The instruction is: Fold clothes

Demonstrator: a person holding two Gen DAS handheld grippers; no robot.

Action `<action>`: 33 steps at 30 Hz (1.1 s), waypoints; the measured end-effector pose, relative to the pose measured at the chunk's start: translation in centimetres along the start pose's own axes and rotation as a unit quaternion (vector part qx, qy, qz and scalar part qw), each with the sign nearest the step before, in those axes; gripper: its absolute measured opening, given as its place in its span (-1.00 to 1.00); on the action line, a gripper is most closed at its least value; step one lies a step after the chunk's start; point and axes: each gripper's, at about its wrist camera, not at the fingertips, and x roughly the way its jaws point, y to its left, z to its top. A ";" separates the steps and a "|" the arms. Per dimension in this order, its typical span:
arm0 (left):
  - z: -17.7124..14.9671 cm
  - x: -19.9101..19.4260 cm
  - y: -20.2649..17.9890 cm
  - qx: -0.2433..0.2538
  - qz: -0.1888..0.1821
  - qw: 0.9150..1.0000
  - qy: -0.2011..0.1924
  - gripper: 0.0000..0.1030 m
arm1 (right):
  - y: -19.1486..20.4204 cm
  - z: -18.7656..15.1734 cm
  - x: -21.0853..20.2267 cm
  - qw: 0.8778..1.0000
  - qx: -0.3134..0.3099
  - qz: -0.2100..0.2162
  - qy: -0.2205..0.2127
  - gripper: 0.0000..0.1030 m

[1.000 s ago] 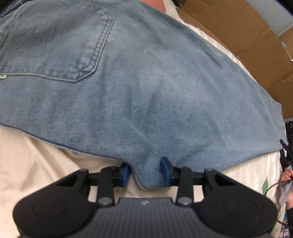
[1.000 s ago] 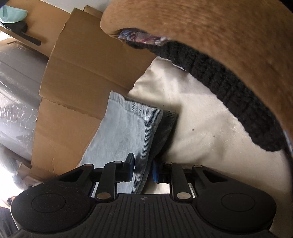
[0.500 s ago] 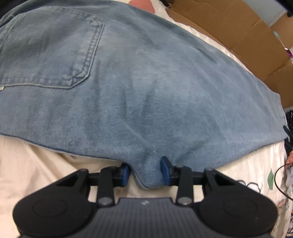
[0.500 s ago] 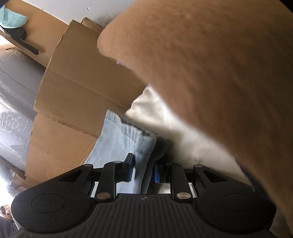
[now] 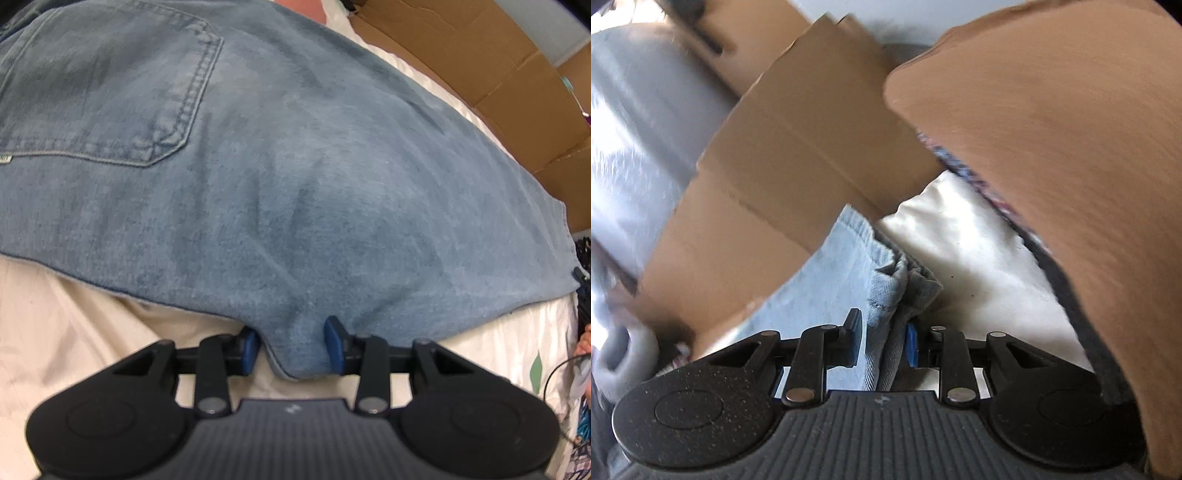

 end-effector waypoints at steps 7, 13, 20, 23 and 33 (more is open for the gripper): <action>0.3 0.1 0.0 0.012 -0.006 1.000 0.011 -0.19 | 1.5 0.8 1.6 0.996 -0.076 -0.026 0.042 -0.51; 0.2 0.1 0.0 -0.002 0.000 1.000 0.010 -0.17 | 1.9 1.5 3.9 0.995 -0.081 -0.058 0.027 -0.55; 0.7 0.3 -1.1 0.004 0.020 0.999 0.035 -0.10 | 1.7 2.1 2.1 0.997 -0.067 -0.048 0.009 -0.85; 0.6 0.4 -1.3 0.007 0.028 0.999 0.040 -0.10 | 2.3 2.4 2.0 0.996 -0.080 -0.047 0.013 -0.88; -0.2 0.4 -1.7 -0.015 0.048 0.999 0.017 -0.14 | 3.2 3.4 1.2 0.983 -0.164 -0.038 0.074 -0.88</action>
